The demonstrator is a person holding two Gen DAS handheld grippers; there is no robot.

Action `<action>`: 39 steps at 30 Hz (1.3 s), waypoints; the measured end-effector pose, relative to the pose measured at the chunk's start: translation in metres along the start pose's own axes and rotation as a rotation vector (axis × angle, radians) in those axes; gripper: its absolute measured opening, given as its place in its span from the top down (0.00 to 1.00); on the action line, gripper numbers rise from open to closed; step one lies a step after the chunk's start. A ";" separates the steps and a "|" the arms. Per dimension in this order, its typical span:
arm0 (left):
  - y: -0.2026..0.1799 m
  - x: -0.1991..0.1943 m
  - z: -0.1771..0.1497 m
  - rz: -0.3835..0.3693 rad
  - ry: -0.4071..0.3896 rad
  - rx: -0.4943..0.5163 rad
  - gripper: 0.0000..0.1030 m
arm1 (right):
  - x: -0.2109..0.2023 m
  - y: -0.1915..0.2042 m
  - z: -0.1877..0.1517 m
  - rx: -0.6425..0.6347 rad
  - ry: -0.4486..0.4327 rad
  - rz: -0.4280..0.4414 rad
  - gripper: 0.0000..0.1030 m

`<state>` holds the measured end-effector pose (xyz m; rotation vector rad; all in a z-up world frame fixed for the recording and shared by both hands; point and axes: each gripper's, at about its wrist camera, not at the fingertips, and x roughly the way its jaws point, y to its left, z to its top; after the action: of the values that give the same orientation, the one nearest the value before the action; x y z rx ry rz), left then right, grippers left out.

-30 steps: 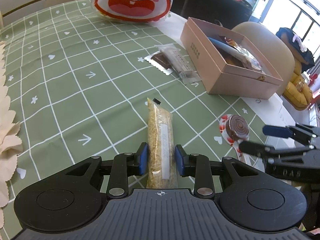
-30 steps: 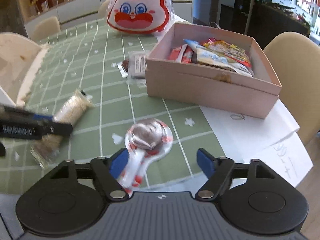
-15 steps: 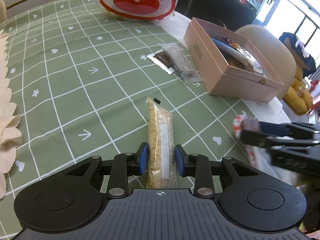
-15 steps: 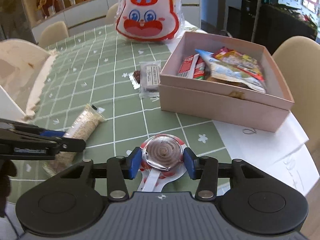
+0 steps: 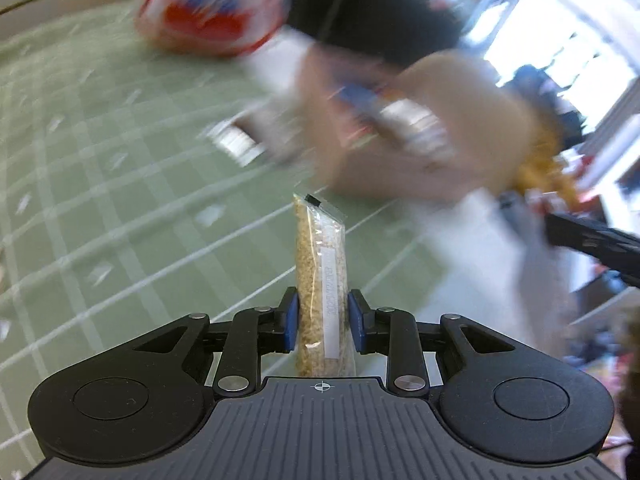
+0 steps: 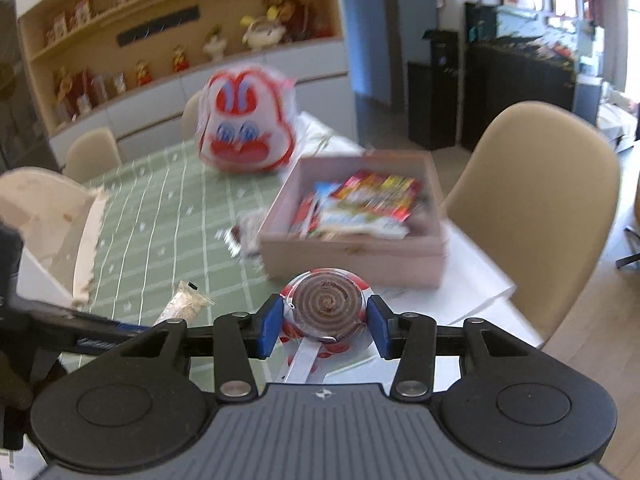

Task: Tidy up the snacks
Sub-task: 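Carry the lollipop and rice-stick pack over the pink box with both tools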

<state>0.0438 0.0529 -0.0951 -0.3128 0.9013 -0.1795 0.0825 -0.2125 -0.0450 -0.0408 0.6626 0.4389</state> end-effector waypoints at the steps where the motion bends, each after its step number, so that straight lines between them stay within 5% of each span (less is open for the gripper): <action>1: -0.011 -0.012 0.011 -0.036 -0.044 0.022 0.70 | -0.008 -0.005 0.007 0.005 -0.022 -0.008 0.56; 6: -0.049 -0.055 0.080 -0.158 -0.230 0.103 0.70 | -0.041 -0.025 0.057 -0.005 -0.150 -0.042 0.56; 10: -0.069 -0.049 0.135 -0.195 -0.310 0.097 0.70 | -0.054 -0.029 0.105 -0.028 -0.255 -0.082 0.56; 16: -0.060 0.038 0.186 -0.254 -0.223 -0.043 0.70 | -0.044 -0.037 0.156 -0.014 -0.297 -0.122 0.56; 26: -0.002 0.181 0.167 -0.086 0.019 -0.099 0.70 | 0.033 -0.064 0.156 0.051 -0.099 -0.214 0.56; 34: -0.002 0.127 0.159 -0.172 -0.117 -0.031 0.66 | 0.114 -0.046 0.162 0.029 0.005 -0.143 0.56; 39: 0.011 0.094 0.137 -0.124 -0.169 -0.053 0.66 | 0.168 -0.033 0.152 0.018 0.084 -0.096 0.56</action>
<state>0.2095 0.0631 -0.0890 -0.4275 0.7207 -0.2404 0.3027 -0.1522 -0.0293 -0.0743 0.7444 0.3399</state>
